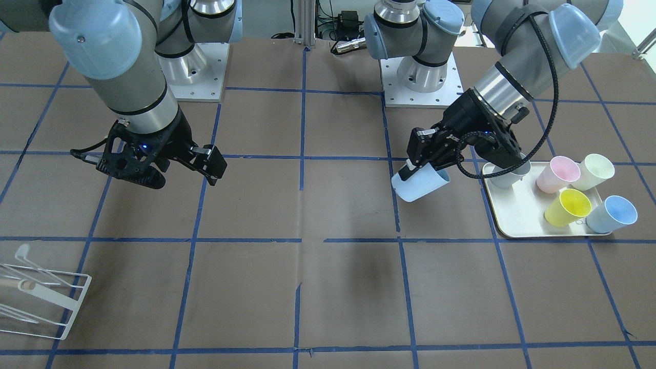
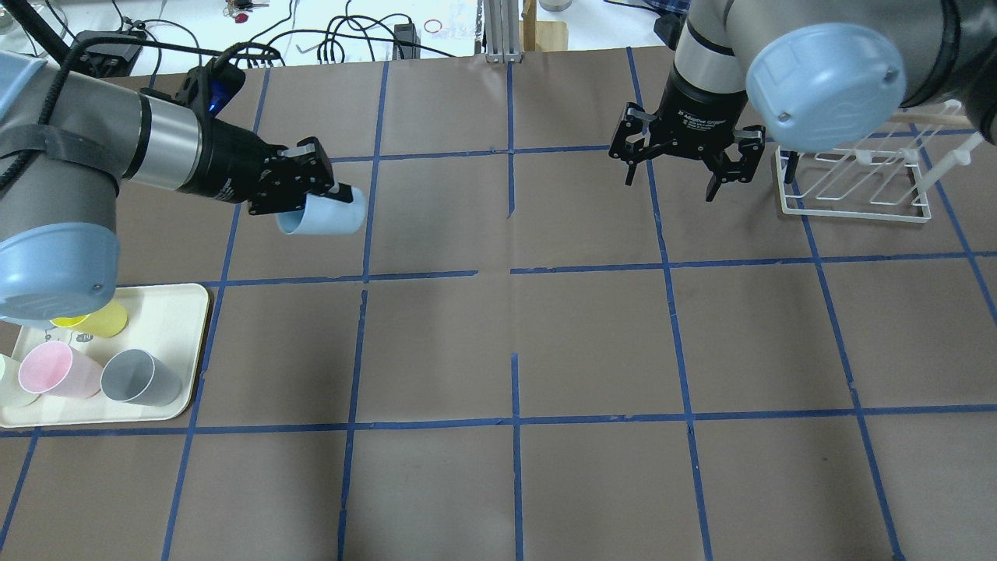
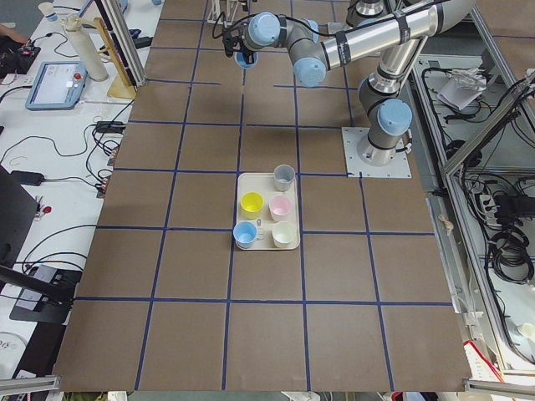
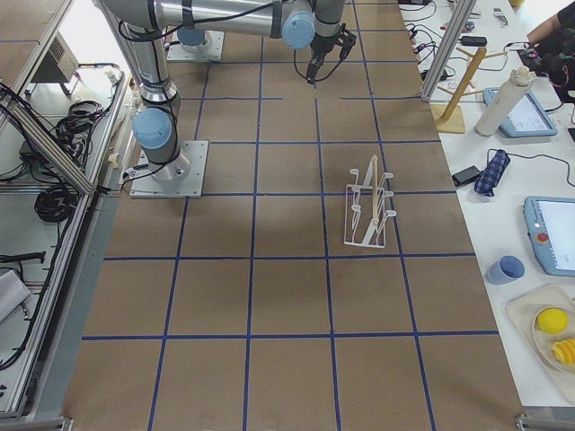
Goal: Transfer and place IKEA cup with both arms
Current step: 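Carry the blue cup with the left gripper down onto the white tray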
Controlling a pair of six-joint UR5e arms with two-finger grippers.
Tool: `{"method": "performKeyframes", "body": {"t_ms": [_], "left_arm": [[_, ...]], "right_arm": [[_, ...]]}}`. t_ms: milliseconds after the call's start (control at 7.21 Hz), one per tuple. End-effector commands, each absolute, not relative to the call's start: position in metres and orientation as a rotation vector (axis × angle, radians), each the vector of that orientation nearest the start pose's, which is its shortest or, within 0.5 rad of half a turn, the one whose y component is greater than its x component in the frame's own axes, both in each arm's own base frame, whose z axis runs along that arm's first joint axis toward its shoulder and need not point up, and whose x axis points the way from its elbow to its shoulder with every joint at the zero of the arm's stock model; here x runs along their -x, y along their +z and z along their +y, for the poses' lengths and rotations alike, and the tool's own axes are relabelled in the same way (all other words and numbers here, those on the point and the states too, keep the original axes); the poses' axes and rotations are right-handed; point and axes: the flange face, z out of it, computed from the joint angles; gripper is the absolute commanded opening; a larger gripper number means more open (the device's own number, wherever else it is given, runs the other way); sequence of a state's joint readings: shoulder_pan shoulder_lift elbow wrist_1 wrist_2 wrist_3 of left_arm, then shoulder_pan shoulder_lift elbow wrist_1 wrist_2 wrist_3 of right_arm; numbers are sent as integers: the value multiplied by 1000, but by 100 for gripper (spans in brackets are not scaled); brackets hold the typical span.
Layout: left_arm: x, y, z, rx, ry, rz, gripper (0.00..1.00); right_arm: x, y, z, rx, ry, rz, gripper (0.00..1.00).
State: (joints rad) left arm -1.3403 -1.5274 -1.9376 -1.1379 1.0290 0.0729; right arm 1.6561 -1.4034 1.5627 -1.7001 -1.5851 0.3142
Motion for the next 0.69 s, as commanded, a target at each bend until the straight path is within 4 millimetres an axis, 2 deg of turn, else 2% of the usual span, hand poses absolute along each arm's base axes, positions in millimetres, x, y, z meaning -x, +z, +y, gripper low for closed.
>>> {"method": "performKeyframes", "body": {"t_ms": [0,139,277,416,555], "left_arm": [[2,368,-479,70,148,-2897,0],[-41,356,-476,205,74,-3009,0],[-67,348,-472,254,24,-3052,0],[-83,334,-471,266,-72,-3117,0],[-91,322,-478,305,-100,-3132,0]], "right_arm": [[-177,416,-548,40,-12,3215,100],[-177,420,-545,125,7,3207,100],[-177,431,-545,182,44,3188,100],[-180,452,-547,180,79,3159,100],[-180,466,-544,180,91,3155,100]]}}
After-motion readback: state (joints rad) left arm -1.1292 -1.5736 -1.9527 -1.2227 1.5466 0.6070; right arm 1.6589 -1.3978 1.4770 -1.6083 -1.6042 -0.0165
